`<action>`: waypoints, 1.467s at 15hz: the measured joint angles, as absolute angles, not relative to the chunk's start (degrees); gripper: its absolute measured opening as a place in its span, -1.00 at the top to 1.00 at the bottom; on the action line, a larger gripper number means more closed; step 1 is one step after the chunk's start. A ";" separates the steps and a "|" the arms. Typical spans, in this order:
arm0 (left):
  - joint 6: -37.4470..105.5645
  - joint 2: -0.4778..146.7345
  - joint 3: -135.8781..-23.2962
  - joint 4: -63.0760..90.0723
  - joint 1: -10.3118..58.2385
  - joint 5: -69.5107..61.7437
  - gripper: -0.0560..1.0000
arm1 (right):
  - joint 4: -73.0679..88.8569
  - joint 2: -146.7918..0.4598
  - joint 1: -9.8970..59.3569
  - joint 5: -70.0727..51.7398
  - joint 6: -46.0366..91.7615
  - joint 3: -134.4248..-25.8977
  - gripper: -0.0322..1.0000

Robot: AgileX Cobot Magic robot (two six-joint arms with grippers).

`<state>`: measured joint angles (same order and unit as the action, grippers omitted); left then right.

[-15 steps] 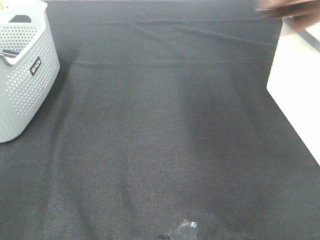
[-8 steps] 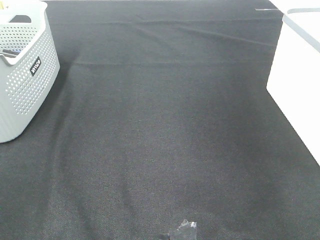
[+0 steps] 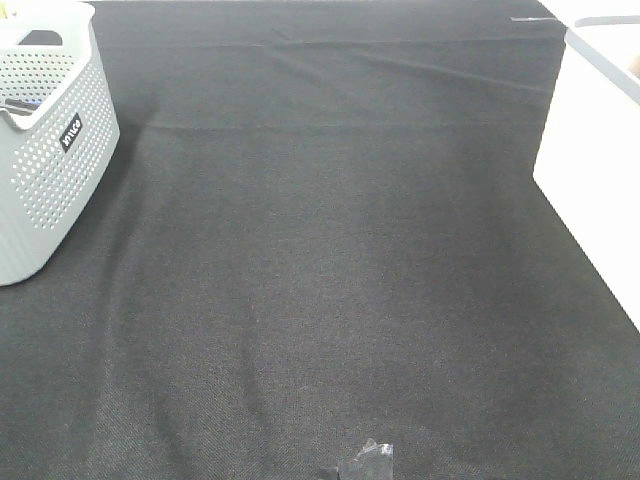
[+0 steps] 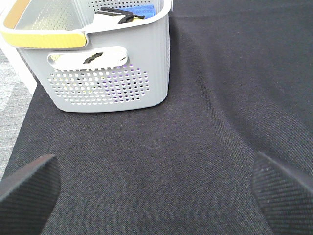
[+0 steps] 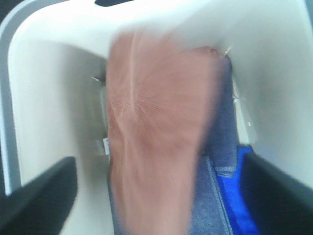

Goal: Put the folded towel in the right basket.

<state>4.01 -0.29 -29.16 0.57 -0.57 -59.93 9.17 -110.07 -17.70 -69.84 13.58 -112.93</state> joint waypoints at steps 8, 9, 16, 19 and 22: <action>4.01 -0.29 -29.16 0.57 -0.57 -59.93 -0.98 | 7.05 -105.37 -14.44 -69.67 12.26 -111.61 -0.94; 4.01 -0.29 -29.16 0.57 -0.57 -59.93 -0.98 | 4.87 -99.69 -10.71 -69.56 10.83 -107.54 -0.94; 4.01 -0.29 -29.16 0.57 -0.57 -59.93 -0.98 | 0.52 -57.93 -5.33 -68.58 4.98 -64.52 -0.94; 4.01 -0.29 -29.16 0.57 -0.57 -59.93 -0.98 | 0.00 -40.97 -5.33 -66.41 4.98 -50.99 -0.94; 4.01 -0.29 -29.16 0.57 -0.57 -59.93 -0.98 | -1.15 -23.89 -5.33 -64.34 5.04 -36.67 -0.94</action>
